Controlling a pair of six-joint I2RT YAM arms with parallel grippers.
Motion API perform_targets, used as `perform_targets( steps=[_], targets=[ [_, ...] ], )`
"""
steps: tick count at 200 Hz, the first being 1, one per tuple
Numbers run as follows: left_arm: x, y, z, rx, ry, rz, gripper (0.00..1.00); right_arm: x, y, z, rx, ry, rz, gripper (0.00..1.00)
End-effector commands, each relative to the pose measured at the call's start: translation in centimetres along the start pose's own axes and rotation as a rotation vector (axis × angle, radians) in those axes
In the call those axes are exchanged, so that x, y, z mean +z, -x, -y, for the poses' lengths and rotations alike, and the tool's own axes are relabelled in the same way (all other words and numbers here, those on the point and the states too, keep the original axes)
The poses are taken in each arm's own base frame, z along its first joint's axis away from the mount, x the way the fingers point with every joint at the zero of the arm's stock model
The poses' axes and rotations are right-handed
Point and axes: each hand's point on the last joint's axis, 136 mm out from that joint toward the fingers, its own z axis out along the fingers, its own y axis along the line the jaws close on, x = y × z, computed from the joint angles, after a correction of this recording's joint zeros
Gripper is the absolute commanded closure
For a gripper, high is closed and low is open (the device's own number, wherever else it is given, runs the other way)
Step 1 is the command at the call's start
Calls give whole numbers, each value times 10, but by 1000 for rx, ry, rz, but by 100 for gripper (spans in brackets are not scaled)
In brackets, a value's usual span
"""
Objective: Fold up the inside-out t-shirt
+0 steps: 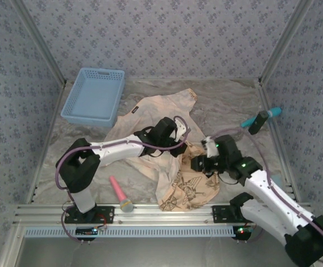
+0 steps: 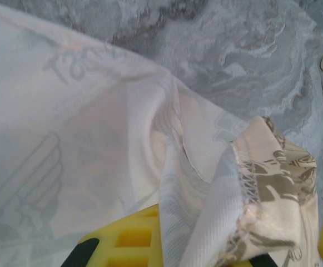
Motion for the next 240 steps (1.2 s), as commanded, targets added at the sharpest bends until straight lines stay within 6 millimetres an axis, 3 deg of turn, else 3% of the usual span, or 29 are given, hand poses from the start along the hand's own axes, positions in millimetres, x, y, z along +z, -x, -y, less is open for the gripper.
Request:
perform_targets(
  steps=[1,15,54,83,93,96,113,147,157,164,172,180,208,225,240],
  targets=[
    [-6,-5,3,-55,-50,-37,100,29,-3,-9,-281,-59,18,60],
    [-13,-1,-1,-59,-45,-30,100,47,2,-3,-378,-155,43,56],
    [-41,4,-19,-65,-10,-18,100,81,-1,28,-412,-227,-43,51],
    [-48,4,-24,-57,0,-16,100,102,-2,50,-429,-262,-58,39],
    [-49,6,-26,-67,3,-12,100,108,1,48,-447,-246,-46,35],
    [-49,6,-26,-70,3,-10,100,111,3,49,-453,-256,-46,29],
    [-50,8,-28,-88,-2,-3,100,120,7,53,-495,-313,-55,23],
    [-56,14,-35,-124,-2,14,100,136,9,75,-555,-480,-94,29],
    [-59,16,-37,-142,3,22,100,139,8,82,-568,-529,-108,39],
    [-63,19,-40,-156,6,29,100,139,8,85,-583,-551,-119,56],
    [-68,22,-43,-171,16,39,100,135,11,90,-588,-586,-114,86],
    [-74,25,-49,-183,38,52,100,130,16,87,-586,-579,-99,99],
    [-117,44,-84,-228,174,149,100,87,58,59,-549,-477,42,100],
    [-156,55,-118,-299,286,233,100,42,97,42,-499,-422,178,100],
    [-191,55,-150,-382,388,296,100,-4,128,43,-431,-423,297,100]
  ],
)
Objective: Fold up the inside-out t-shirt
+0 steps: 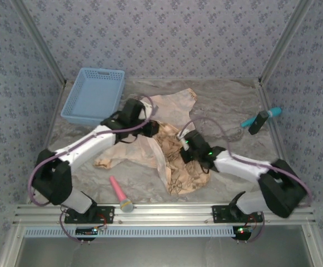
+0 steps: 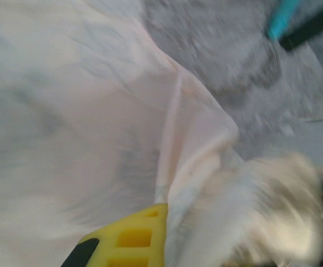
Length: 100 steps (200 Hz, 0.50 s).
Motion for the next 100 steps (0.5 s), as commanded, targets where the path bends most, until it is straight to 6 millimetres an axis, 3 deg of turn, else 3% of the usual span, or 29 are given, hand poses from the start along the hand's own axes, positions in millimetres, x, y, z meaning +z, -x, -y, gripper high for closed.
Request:
perform_targets(
  steps=[1,19,35,48,67,75,88,100],
  targets=[
    [-50,36,-52,-119,173,143,100,-52,45,38,82,-11,129,100],
    [-73,38,-86,-196,261,180,100,-87,64,75,164,-60,222,100],
    [-82,24,-113,-255,336,170,100,-99,63,93,254,-69,245,100],
    [-74,-1,-127,-294,366,121,100,-90,46,97,318,-68,203,100],
    [-48,-47,-135,-339,334,3,100,-67,13,85,363,-14,108,100],
    [-37,-67,-138,-368,317,-47,93,-56,-2,80,381,6,61,100],
    [-22,-95,-140,-400,288,-125,74,-41,-28,75,414,20,-29,100],
    [-14,-111,-137,-406,255,-174,60,-34,-37,73,454,19,-52,82]
  ],
)
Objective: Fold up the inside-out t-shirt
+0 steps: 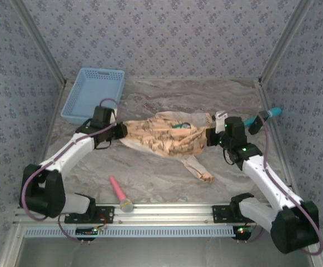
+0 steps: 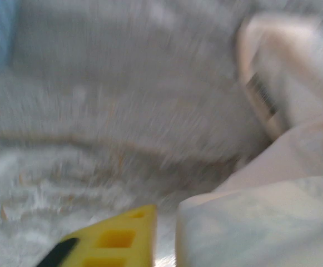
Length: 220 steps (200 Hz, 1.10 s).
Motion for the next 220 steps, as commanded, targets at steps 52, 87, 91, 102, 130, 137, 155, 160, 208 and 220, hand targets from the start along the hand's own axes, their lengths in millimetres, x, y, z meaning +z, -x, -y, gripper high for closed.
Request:
perform_targets(
  steps=[52,87,91,102,130,137,155,160,208,220],
  targets=[
    [-16,-32,60,248,-155,-77,46,3,-22,-34,-117,32,-234,54],
    [3,-52,133,466,-296,-118,47,19,-28,-75,-201,79,-335,47],
    [6,-56,139,488,-305,-127,47,20,-30,-79,-207,83,-343,46],
    [17,-66,150,535,-316,-158,47,25,-39,-87,-213,81,-372,45],
    [37,-70,142,546,-225,-187,50,33,-61,-89,-205,35,-432,44],
    [40,-66,129,518,-173,-183,53,34,-65,-91,-204,38,-440,43],
    [37,-55,87,429,-52,-166,56,40,-74,-89,-216,20,-458,42],
    [34,-50,75,401,-19,-150,56,43,-76,-85,-219,-4,-461,42],
    [-17,-29,3,293,153,-33,41,63,-76,-58,-198,-146,-457,84],
    [-30,-29,7,308,136,-23,36,58,-63,-70,-152,-66,-416,94]
  ],
)
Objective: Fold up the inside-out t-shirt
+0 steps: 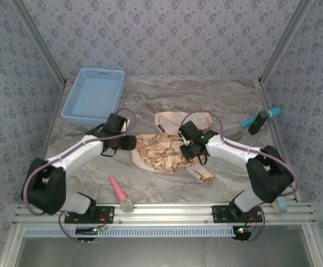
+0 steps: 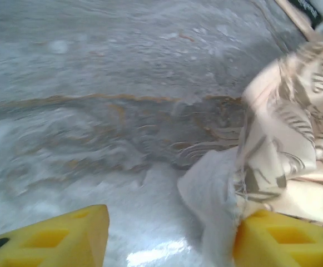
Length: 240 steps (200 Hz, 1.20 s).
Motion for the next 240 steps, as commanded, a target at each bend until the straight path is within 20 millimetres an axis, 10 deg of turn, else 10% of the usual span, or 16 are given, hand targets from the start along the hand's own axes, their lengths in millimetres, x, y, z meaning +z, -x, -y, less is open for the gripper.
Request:
perform_targets(
  steps=[1,26,88,110,130,168,203,240],
  targets=[
    [-27,-3,-4,31,19,21,35,-16,19,2,66,39,82,94],
    [-56,-8,-29,-30,138,63,3,-64,47,-29,72,355,191,100],
    [-118,24,34,-4,-229,256,6,-176,92,-36,109,699,364,100],
    [-112,24,20,-31,-180,254,10,-194,96,-35,98,761,378,100],
    [-87,15,13,-100,-229,206,19,-173,89,-16,143,683,335,100],
    [-57,-5,18,-192,-355,136,5,-94,54,41,447,594,173,100],
    [-73,6,44,-295,-597,119,0,-25,13,60,525,481,1,100],
    [-109,31,66,-266,-746,227,0,-31,25,35,420,540,42,100]
  ],
)
